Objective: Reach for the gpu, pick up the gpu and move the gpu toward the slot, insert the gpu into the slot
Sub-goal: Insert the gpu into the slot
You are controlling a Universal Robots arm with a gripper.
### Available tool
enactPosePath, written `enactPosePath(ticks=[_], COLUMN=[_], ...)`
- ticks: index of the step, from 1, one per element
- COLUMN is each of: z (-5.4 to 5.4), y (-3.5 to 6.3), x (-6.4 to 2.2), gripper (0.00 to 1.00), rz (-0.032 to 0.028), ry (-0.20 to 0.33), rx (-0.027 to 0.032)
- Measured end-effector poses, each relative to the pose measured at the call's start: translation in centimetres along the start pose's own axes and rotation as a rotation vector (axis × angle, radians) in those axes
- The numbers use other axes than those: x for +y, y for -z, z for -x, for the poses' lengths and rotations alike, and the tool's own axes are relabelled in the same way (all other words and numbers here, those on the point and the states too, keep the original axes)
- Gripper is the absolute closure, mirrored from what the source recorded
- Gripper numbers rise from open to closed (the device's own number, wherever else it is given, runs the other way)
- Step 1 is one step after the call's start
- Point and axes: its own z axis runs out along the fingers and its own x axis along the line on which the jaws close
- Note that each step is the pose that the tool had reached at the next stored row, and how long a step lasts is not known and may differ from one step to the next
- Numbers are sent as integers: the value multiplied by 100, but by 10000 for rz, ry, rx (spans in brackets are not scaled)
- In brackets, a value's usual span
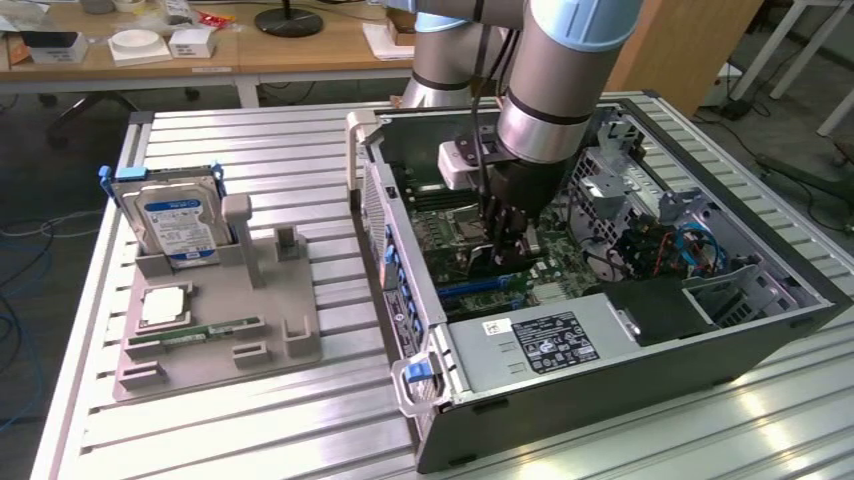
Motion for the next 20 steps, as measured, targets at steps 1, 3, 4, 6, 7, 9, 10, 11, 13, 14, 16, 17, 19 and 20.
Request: enactPosePath(ticks=[1, 3, 4, 6, 7, 9, 10, 11, 13, 14, 16, 17, 19, 20], z=[0, -1, -1, -2, -2, -2, -2, -1, -2, -2, -2, -2, -2, -2], y=[-7, -31, -47, -67, -72, -78, -82, -87, -99, -101, -106, -108, -109, -109], x=[3, 4, 4, 7, 13, 24, 27, 28, 29, 30, 30, 30, 30, 30], gripper=[73, 73, 73, 73, 73, 73, 73, 73, 73, 73, 73, 73, 73, 73], rz=[0, 0, 0, 0, 0, 1, 0, 0, 0, -6, -16, -19, -20, -20], ry=[-1, 1, 1, -1, -3, 0, -1, 1, 2, 0, 0, 1, 1, 0], rx=[0, 0, -1, 0, 2, 2, 0, -1, -1, 1, 1, 0, 1, 1])
